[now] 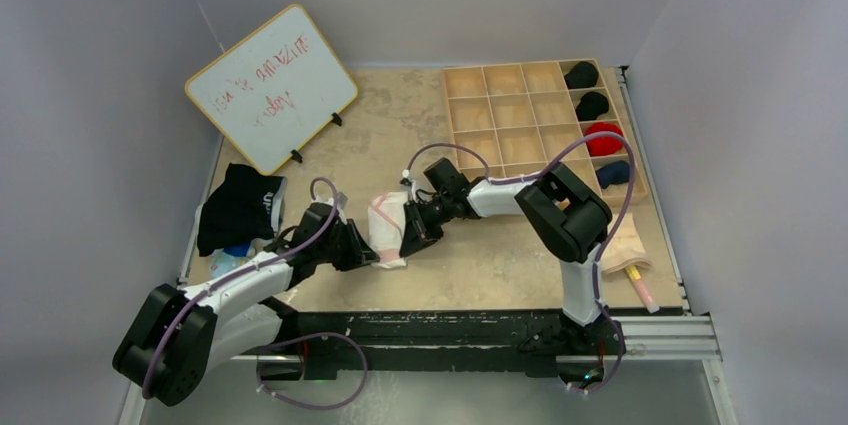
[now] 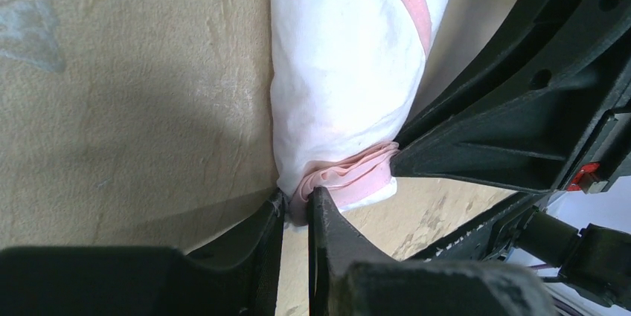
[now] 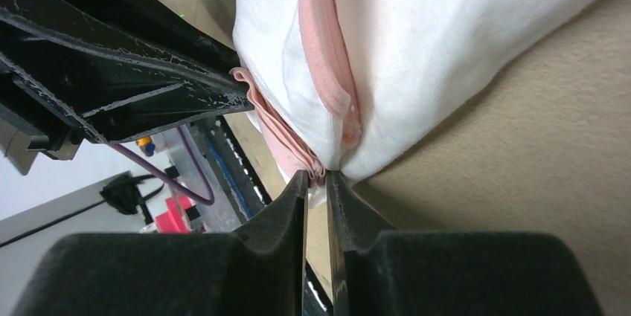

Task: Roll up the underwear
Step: Roll the underwear to the center of the board.

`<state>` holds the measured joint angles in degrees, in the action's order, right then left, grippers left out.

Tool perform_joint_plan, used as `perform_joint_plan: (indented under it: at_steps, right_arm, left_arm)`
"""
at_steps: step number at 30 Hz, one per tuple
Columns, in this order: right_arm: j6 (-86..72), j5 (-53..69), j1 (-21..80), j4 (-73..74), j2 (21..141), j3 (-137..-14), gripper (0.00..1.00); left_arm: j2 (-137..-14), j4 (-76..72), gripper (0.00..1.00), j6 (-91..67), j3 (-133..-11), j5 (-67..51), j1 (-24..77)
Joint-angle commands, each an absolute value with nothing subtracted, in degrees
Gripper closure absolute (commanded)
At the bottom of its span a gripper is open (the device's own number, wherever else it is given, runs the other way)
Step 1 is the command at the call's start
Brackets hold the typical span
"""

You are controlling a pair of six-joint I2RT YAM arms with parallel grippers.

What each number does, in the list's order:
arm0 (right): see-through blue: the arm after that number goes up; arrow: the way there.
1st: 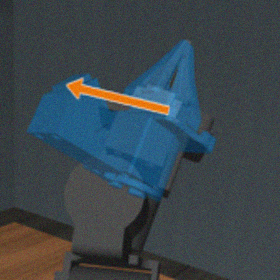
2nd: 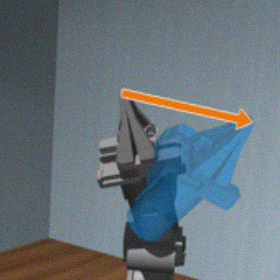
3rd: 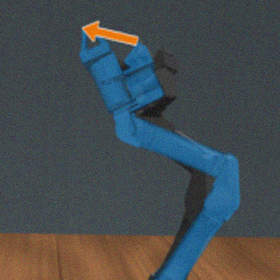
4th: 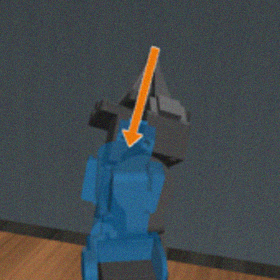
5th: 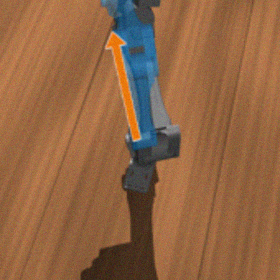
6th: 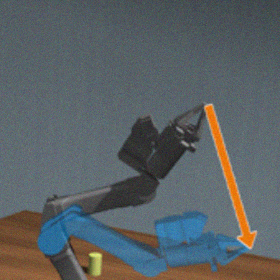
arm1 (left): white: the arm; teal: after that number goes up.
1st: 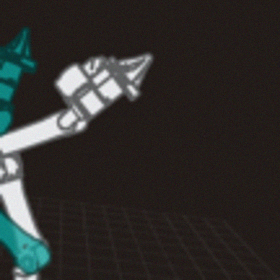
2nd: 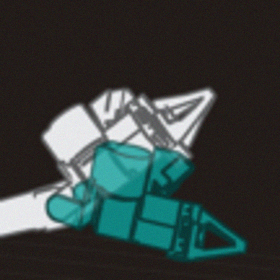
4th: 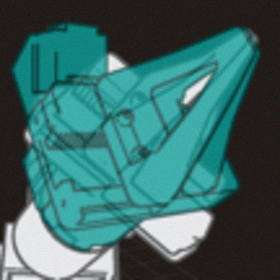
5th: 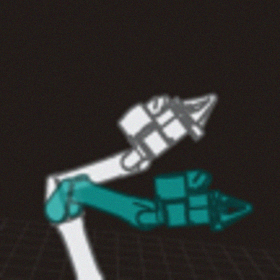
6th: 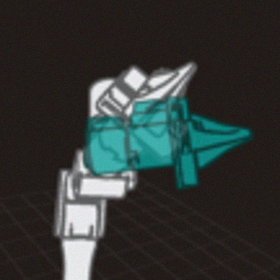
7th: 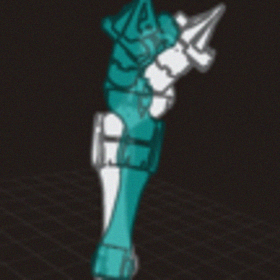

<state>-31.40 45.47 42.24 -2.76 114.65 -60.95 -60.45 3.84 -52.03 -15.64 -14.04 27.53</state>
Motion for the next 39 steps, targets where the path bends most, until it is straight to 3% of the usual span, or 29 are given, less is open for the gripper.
perform_joint_plan:
  at_steps: [1, 6, 12, 13, 14, 15, 16, 18, 21, 24, 27, 30, 35, 39]
  right_arm:
    - [-29.5, 41.1, 41.9, -3.3, 109.6, -59.5, 0.82]
    - [-24.9, 31.9, 42.0, -9.0, 100.6, -54.9, 0.68]
    - [-11.4, 21.7, 42.2, -29.3, 83.0, -41.0, 0.56]
    - [-9.4, 20.2, 42.1, -32.4, 80.2, -38.5, 0.50]
    - [-9.3, 18.5, 42.1, -34.4, 76.9, -36.6, 0.34]
    - [-10.4, 14.8, 42.1, -36.4, 75.4, -35.0, 0.09]
    - [-12.4, 8.9, 42.1, -38.0, 74.9, -33.3, 0.02]
    - [-13.9, 8.8, 41.9, -36.7, 76.5, -33.7, 0.01]
    - [-4.2, 13.1, 42.2, -31.0, 80.2, -38.4, 0.01]
    - [8.3, 16.0, 46.7, -48.4, 80.4, -29.8, 0.02]
    - [25.4, 16.0, 53.8, -61.9, 83.0, -23.6, 0.12]
    - [35.0, 14.7, 58.6, -58.9, 85.9, -25.0, 0.28]
    - [44.6, 15.0, 63.2, -59.7, 90.2, -25.6, 0.29]
    - [48.3, 15.0, 64.8, -59.6, 93.2, -26.5, 0.35]
  left_arm:
    - [-60.5, 3.0, 0.88, -52.6, -14.5, -12.3, 27.9]
    - [-61.0, 4.2, 0.90, -51.6, -16.4, -13.4, 27.9]
    - [-62.7, 8.4, 0.92, -50.6, -19.8, -14.4, 27.9]
    - [-62.9, 9.0, 0.92, -50.5, -20.3, -14.6, 27.9]
    - [-63.0, 9.5, 0.92, -50.3, -20.6, -14.9, 27.9]
    - [-63.0, 9.8, 0.92, -50.2, -21.0, -15.2, 27.9]
    - [-63.0, 9.9, 0.92, -50.2, -21.2, -15.5, 27.9]
    - [-63.0, 10.2, 0.92, -50.1, -21.7, -15.9, 27.9]
    - [-63.7, 11.4, 0.92, -49.4, -23.2, -16.3, 27.9]
    - [-64.5, 13.8, 0.91, -48.8, -25.2, -16.4, 27.9]
    - [-65.0, 15.5, 0.91, -47.8, -27.0, -17.3, 27.9]
    - [-65.7, 16.9, 0.90, -47.0, -28.1, -17.4, 27.9]
    - [-67.8, 17.6, 0.90, -46.2, -28.4, -17.9, 27.9]
    - [-68.7, 17.6, 0.90, -46.1, -28.4, -17.9, 27.9]
